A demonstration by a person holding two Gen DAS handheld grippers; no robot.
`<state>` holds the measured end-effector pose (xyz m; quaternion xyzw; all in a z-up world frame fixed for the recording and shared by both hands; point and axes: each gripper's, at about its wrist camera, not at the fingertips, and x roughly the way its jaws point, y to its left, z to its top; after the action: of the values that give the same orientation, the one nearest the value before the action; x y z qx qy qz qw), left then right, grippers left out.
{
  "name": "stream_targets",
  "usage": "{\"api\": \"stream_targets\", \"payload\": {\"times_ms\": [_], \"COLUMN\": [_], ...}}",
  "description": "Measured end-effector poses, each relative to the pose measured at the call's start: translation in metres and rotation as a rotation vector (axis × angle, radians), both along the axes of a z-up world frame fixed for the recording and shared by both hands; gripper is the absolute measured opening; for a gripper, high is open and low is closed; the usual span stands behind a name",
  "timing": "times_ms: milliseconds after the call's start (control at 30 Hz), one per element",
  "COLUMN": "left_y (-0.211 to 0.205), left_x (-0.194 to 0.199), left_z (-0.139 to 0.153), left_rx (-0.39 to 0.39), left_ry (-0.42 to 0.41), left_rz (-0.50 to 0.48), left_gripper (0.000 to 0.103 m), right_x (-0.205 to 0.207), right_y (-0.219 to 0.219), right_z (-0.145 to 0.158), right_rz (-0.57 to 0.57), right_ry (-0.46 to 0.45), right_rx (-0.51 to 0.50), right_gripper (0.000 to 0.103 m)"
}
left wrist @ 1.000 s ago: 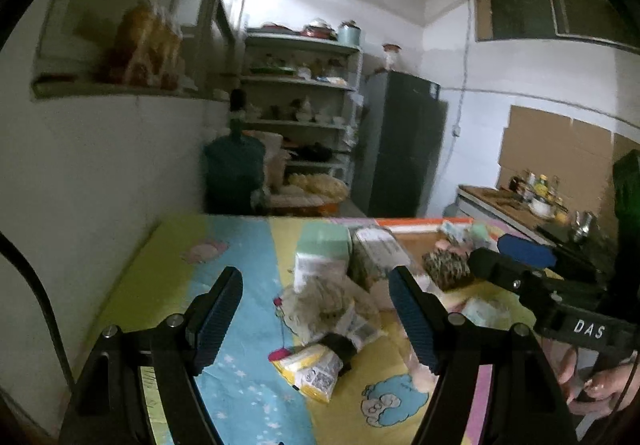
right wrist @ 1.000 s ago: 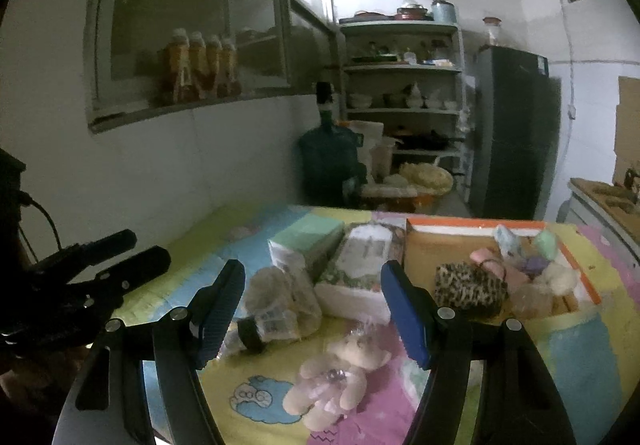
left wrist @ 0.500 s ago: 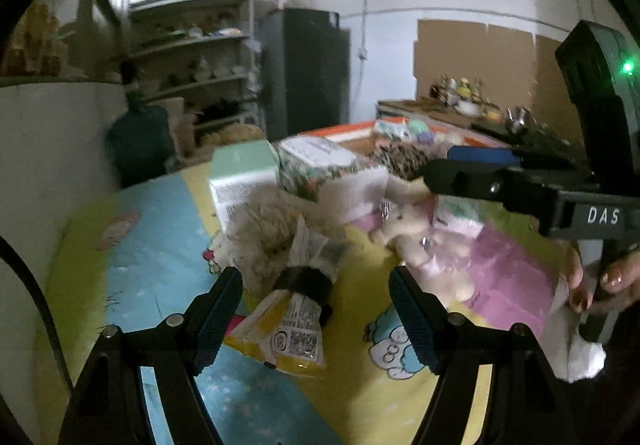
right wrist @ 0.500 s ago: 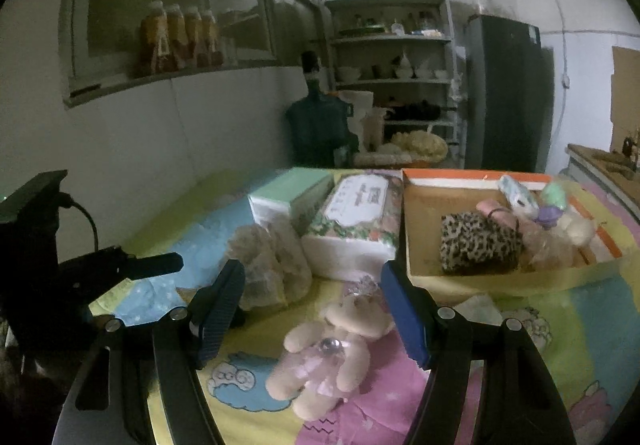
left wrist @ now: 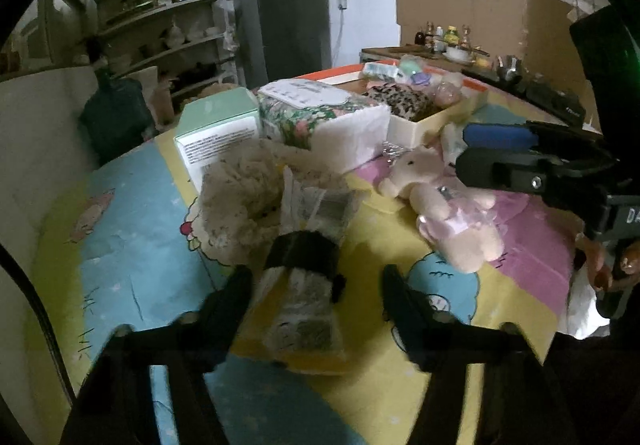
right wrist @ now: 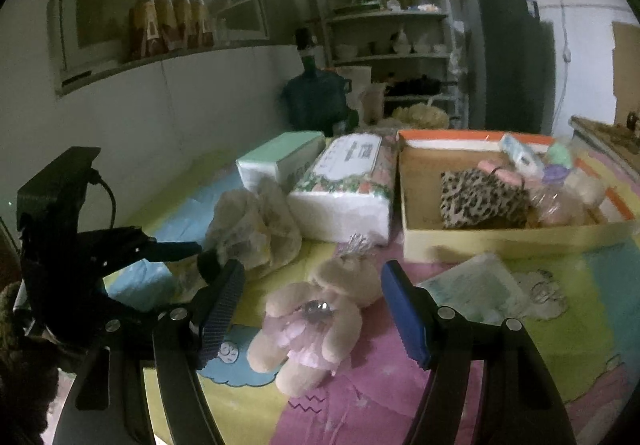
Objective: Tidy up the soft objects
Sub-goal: 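Grasp the yellow-and-white snack bag with the left tool, then lift the snack bag with the left tool while the right tool reaches the pink-dressed teddy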
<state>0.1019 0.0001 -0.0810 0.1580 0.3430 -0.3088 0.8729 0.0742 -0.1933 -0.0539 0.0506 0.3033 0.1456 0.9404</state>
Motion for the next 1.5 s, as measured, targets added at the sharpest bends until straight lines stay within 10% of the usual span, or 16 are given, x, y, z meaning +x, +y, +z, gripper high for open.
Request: {"api": "stream_targets", "payload": {"times_ms": [33,800,967,1500], "left_y": [0.003,0.048,0.044,0.021], "left_x": [0.002,-0.041,-0.048,-0.048], "left_z": [0.001,0.024,0.026,0.042], "left_rx": [-0.005,-0.296,-0.317,-0.372], "left_ry": [-0.002,-0.089,-0.108,-0.109], "left_rz": [0.015,0.360,0.386,0.433], "left_gripper": [0.041,0.039,0.039,0.039], "right_x": [0.001,0.024,0.023,0.008], "right_y": [0.000,0.016,0.018,0.014], "right_z": [-0.001,-0.037,-0.038,-0.010], "right_rz": [0.002,-0.018,-0.016,0.048], "right_ry": [0.006,0.139,0.134,0.041], "right_rx": [0.003,-0.048,-0.076,-0.029], "right_gripper": [0.072,0.072,0.050,0.042]}}
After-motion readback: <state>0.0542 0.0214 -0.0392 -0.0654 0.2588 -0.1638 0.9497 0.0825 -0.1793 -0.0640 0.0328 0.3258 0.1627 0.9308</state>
